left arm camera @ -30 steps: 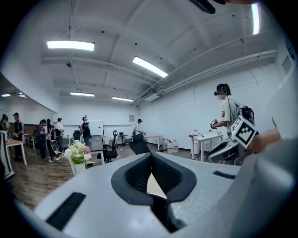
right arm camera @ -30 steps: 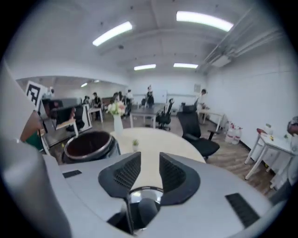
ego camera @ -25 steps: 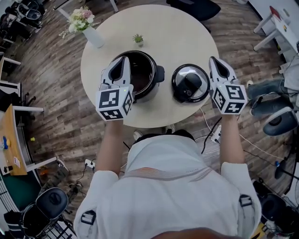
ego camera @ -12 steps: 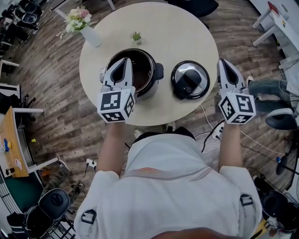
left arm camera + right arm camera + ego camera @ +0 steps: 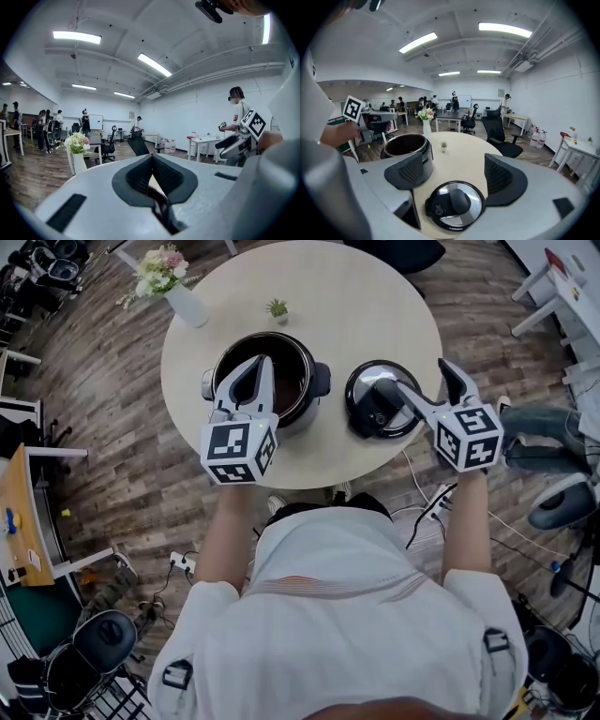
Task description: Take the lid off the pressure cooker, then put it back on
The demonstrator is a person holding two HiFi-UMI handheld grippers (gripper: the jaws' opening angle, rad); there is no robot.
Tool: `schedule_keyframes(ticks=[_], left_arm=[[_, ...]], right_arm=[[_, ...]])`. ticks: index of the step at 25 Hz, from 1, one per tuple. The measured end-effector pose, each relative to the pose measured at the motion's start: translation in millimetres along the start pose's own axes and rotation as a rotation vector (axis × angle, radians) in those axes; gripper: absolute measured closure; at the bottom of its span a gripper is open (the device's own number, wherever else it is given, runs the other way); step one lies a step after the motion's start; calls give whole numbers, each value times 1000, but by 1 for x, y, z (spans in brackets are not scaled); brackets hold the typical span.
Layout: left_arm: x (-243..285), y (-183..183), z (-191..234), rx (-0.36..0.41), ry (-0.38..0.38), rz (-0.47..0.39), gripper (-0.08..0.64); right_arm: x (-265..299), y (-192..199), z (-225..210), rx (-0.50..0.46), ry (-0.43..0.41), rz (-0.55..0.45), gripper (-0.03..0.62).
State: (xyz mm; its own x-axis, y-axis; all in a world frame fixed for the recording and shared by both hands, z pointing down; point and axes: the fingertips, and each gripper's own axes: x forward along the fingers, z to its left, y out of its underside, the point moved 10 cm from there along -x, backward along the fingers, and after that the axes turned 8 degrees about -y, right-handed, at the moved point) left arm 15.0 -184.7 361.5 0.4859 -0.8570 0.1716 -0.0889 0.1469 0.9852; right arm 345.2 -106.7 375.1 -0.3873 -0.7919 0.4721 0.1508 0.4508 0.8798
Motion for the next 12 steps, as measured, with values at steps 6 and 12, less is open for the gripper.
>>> schedule_keyframes(ticks=[6,12], left_arm=[[-8,5,-2,-9,-27,10,555],[-25,12,4,-24,-72,20,555]], right_arm=[[45,48,-21,13,-63,244,193],[105,110,-40,65,-130,427,173]])
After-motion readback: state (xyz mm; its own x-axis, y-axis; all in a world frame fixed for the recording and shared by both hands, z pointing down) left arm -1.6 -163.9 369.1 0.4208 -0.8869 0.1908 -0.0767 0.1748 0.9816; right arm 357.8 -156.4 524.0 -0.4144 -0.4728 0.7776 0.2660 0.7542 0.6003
